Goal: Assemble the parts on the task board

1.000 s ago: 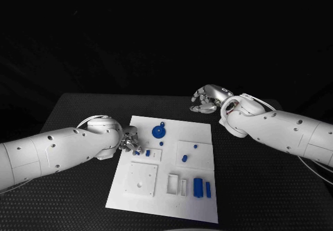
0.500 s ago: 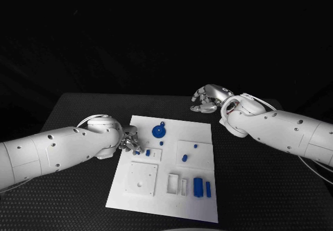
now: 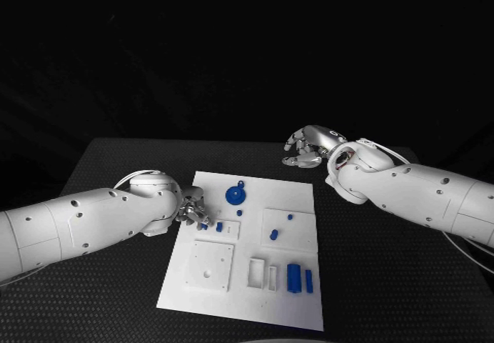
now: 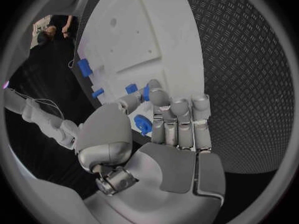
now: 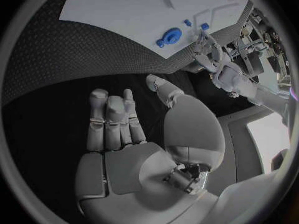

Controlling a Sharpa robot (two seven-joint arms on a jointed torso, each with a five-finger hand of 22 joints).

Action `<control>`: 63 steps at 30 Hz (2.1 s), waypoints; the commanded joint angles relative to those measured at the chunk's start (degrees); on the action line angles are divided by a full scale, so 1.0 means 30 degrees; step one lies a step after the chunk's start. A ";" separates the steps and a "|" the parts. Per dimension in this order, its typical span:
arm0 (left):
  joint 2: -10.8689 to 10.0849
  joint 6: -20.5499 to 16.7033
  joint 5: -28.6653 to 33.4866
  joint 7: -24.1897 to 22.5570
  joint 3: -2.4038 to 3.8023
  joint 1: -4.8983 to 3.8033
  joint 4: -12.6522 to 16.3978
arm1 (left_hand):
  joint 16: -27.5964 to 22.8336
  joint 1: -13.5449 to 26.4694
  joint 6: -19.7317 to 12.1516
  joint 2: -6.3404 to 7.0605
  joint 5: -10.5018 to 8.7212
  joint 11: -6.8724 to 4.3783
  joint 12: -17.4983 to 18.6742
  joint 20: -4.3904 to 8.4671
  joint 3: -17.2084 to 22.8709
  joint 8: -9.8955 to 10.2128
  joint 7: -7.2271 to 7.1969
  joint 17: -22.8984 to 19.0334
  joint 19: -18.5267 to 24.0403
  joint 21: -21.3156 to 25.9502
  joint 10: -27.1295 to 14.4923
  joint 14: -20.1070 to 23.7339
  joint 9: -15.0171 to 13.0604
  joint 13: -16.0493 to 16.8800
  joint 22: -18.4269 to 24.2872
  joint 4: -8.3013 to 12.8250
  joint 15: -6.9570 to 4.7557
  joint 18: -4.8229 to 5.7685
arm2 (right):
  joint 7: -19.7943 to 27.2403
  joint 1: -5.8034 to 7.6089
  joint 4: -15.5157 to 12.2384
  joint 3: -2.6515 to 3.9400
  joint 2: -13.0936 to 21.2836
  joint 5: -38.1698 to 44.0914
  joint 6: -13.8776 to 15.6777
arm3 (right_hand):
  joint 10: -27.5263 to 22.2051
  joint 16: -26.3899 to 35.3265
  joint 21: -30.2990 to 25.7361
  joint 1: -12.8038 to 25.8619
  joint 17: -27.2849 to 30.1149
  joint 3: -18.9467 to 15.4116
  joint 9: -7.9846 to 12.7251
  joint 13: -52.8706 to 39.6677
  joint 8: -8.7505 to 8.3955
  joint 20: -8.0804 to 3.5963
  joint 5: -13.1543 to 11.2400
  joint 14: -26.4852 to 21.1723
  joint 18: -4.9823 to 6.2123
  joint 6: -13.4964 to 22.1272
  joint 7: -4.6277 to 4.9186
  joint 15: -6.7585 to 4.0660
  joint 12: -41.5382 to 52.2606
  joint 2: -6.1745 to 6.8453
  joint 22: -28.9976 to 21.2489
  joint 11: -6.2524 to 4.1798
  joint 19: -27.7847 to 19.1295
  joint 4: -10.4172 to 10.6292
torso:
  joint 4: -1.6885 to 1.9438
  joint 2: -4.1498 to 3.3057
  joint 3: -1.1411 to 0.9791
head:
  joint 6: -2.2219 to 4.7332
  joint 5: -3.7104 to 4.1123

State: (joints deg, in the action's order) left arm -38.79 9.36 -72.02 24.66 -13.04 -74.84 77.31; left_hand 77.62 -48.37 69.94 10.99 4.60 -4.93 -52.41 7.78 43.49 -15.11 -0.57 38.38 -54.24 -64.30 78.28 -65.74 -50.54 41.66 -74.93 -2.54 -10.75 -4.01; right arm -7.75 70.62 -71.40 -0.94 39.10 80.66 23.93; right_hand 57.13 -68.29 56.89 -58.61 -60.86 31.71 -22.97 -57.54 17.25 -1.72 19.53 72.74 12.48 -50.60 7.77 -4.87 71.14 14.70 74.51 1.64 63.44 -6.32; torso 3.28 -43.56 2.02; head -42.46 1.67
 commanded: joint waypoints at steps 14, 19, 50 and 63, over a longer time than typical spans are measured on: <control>0.0018 0.0351 -0.0161 0.0650 -0.0200 0.0262 -0.0109 | 0.0110 0.0995 -0.0975 0.0429 -0.0444 -0.0096 -0.0237 0.2514 0.0181 0.0369 0.0556 0.0058 0.0024 0.0005 -0.0069 -0.0036 0.0066 0.0027 -0.0253 -0.1154 -0.0074 -0.0028 | 0.0035 -0.0007 -0.0007 0.0006 -0.0014 0.0123 -0.0182 | -0.0075 0.0049 -0.0096 0.0168 0.0012 -0.0084 0.0024 0.0027 -0.0090 -0.0046 0.0048 0.0034 0.0839 -0.0022 0.0153 0.0108 0.0125 0.0026 0.0032 0.0034 0.0097 0.0044 | -0.0007 0.0001 0.0004 | -0.0005 0.0010; -0.0001 0.0318 -0.0161 0.0610 -0.0198 0.0262 -0.0071 | 0.0129 0.0713 -0.0994 0.0479 -0.0440 -0.0117 -0.0265 0.2551 0.0221 0.0320 0.0537 0.0073 0.0022 -0.0036 -0.0072 -0.0036 0.0064 0.0035 -0.0280 -0.0869 -0.0100 -0.0075 | 0.0037 -0.0007 -0.0014 0.0006 -0.0011 0.0123 -0.0186 | -0.0074 0.0049 -0.0096 0.0169 0.0012 -0.0084 0.0024 0.0029 -0.0089 -0.0046 0.0054 0.0035 0.0839 -0.0022 0.0153 0.0108 0.0128 0.0026 0.0033 0.0034 0.0099 0.0045 | -0.0002 0.0001 0.0006 | -0.0015 0.0009; -0.0299 -0.0433 -0.0143 0.0702 -0.0193 0.0263 0.0202 | 0.0113 0.0767 -0.0985 0.0507 -0.0441 -0.0135 -0.0274 0.2539 0.0291 0.0171 0.0519 0.0067 -0.0033 -0.0044 -0.0058 -0.0068 0.0108 -0.0003 -0.0237 -0.1108 -0.0118 -0.0072 | 0.0030 -0.0020 -0.0009 0.0005 -0.0014 0.0130 -0.0184 | -0.0068 0.0049 -0.0097 0.0175 0.0014 -0.0086 0.0023 0.0041 -0.0087 -0.0048 0.0081 0.0043 0.0839 -0.0021 0.0154 0.0109 0.0139 0.0020 0.0037 0.0035 0.0106 0.0052 | -0.0002 -0.0002 0.0009 | 0.0009 -0.0003; -0.0336 -0.0151 0.0500 0.0652 -0.0193 0.0263 0.0219 | 0.0124 0.0708 -0.0873 -0.0333 0.0082 -0.0190 -0.0264 0.2543 0.0105 0.0011 0.0460 0.0082 0.0056 -0.0078 -0.0042 -0.0075 0.0103 -0.0031 -0.0286 -0.0569 -0.0167 -0.0090 | 0.0026 -0.0031 0.0000 0.0005 -0.0014 0.0143 -0.0199 | -0.0067 0.0049 -0.0098 0.0166 0.0014 -0.0082 0.0023 0.0043 -0.0086 -0.0050 0.0085 0.0043 0.0839 -0.0022 0.0153 0.0108 0.0141 0.0016 0.0037 0.0034 0.0108 0.0048 | 0.0003 0.0000 0.0010 | -0.0009 0.0004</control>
State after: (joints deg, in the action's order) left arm -39.72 7.82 -70.68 25.07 -13.10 -74.72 78.23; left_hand 77.64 -46.44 69.43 10.55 4.61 -5.13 -52.97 7.77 43.80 -15.11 -1.08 38.53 -54.25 -64.33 78.10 -66.06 -50.27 41.64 -74.94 -4.46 -10.93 -4.01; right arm -7.77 70.56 -71.37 -0.95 39.06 80.67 23.87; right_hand 57.12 -68.30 56.89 -58.61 -60.86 31.71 -22.97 -57.45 17.25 -1.83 19.53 72.74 12.49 -50.72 7.84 -4.87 71.37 14.70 74.53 1.64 63.56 -6.32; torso 3.30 -43.55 2.04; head -42.48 1.66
